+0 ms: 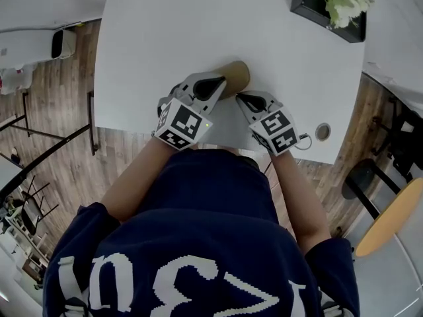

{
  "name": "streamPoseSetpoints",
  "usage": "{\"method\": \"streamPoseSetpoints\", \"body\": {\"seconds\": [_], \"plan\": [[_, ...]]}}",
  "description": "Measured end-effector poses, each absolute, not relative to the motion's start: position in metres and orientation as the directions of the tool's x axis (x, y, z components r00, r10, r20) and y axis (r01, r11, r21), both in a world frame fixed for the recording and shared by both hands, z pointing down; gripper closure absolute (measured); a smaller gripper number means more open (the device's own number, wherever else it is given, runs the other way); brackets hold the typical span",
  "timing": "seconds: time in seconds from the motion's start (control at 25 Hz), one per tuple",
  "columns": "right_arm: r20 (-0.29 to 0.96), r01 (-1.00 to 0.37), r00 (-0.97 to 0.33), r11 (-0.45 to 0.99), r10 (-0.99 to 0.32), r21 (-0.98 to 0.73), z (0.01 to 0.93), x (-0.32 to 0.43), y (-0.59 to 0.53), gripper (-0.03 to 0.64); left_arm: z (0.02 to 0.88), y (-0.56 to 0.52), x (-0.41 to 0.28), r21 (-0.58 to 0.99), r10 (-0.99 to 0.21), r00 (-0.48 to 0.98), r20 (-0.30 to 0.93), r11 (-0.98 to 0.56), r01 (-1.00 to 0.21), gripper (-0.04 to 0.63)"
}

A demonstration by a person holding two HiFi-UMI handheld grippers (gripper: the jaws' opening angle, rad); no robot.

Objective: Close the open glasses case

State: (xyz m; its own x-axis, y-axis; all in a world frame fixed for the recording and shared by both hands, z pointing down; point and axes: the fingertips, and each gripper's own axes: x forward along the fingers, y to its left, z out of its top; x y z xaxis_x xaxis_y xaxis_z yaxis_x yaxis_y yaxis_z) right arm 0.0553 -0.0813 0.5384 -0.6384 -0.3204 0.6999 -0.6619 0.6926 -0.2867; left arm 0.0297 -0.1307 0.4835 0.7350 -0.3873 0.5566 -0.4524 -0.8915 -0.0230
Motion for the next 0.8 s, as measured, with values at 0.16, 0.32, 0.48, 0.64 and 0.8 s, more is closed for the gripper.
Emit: {"method": "streamPoseSetpoints", "body": {"seconds": [0.16,0.32,0.48,0.64,0.8], "plan": [[0.715,-0.736,-0.57,0.637,-0.404,-0.227,0.538,0.09,-0.108,0.597,0.483,-0.131,0.028,-0.018,-0.392,0.736,0.552,-0.888,-0.459,0.581],[0.697,-0.781,-0.542,0.587,-0.47,-0.212,0.527,0.141,-0.147,0.595,0.484,-0.131,0.028,-0.014,-0.391,0.736,0.553,-0.888,-0.46,0.581],[0.696,-0.729,-0.605,0.622,-0.387,-0.287,0.526,0.118,-0.129,0.594,0.486,-0.13,0.026,-0.007,-0.388,0.734,0.558,-0.887,-0.463,0.581],[0.715,-0.693,-0.636,0.622,-0.29,-0.364,0.537,0.072,-0.091,0.492,0.483,-0.132,0.026,-0.007,-0.393,0.739,0.547,-0.885,-0.465,0.581],[0.729,-0.724,-0.607,0.598,-0.317,-0.343,0.541,0.051,-0.082,0.494,0.482,-0.133,0.027,-0.015,-0.398,0.735,0.549,-0.884,-0.468,0.581]]}}
